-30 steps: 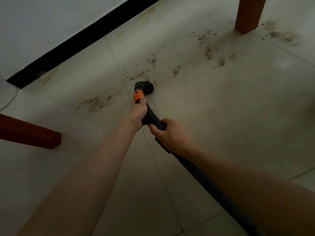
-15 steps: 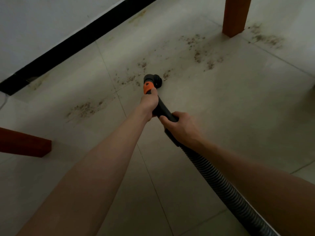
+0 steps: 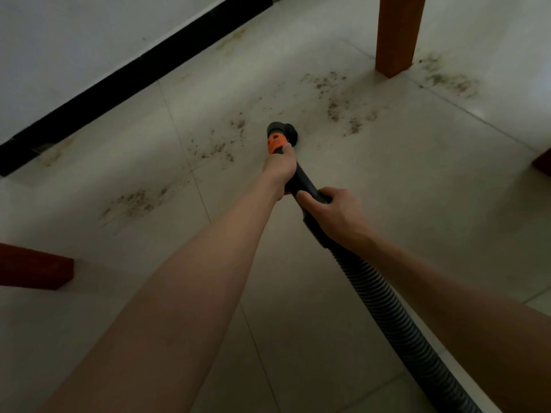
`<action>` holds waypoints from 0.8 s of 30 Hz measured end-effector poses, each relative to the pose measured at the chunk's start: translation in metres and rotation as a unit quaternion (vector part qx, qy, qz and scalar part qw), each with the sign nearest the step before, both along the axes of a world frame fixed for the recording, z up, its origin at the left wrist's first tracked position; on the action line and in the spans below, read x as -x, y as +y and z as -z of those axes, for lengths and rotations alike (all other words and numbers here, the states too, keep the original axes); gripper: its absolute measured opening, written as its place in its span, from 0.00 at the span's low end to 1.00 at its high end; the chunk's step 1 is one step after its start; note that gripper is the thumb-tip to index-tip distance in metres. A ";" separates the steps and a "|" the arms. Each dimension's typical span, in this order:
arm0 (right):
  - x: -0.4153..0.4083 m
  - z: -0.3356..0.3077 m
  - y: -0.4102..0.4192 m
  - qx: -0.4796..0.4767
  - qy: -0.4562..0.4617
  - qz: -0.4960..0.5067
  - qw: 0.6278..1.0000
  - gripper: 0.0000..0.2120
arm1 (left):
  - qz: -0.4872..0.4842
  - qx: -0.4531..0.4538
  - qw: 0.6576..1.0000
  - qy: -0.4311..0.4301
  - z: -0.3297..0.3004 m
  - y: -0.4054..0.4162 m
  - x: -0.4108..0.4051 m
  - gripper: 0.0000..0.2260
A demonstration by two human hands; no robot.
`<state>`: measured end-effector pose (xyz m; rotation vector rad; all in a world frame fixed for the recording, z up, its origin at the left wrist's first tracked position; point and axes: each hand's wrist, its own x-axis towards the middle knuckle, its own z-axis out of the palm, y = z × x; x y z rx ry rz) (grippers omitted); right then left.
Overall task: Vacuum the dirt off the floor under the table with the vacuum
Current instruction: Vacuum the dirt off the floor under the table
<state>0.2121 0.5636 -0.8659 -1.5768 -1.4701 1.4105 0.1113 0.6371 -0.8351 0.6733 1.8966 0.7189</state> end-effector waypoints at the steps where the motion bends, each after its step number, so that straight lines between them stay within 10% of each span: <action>1: -0.001 0.000 0.002 0.000 0.002 0.003 1.000 0.15 | 0.003 -0.002 1.000 -0.001 0.000 0.002 -0.002 0.23; 24: 0.032 -0.026 -0.049 0.006 -0.087 -0.140 0.986 0.17 | -0.009 0.014 0.996 -0.092 -0.001 -0.068 0.066 0.16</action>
